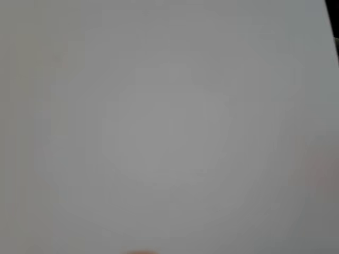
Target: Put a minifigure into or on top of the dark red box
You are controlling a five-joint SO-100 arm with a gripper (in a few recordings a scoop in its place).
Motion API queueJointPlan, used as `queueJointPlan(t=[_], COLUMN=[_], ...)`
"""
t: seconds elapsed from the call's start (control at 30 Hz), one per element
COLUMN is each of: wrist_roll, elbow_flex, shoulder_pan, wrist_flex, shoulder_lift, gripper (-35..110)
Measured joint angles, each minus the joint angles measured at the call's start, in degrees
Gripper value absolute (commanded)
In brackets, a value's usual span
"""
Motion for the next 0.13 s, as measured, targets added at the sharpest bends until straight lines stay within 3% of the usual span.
queueJointPlan(t=[0.13], wrist_roll=[0.00], elbow_flex=[0.00], shoulder_pan=[0.00], wrist_flex=[0.00], shoulder_lift=[0.00], gripper=[0])
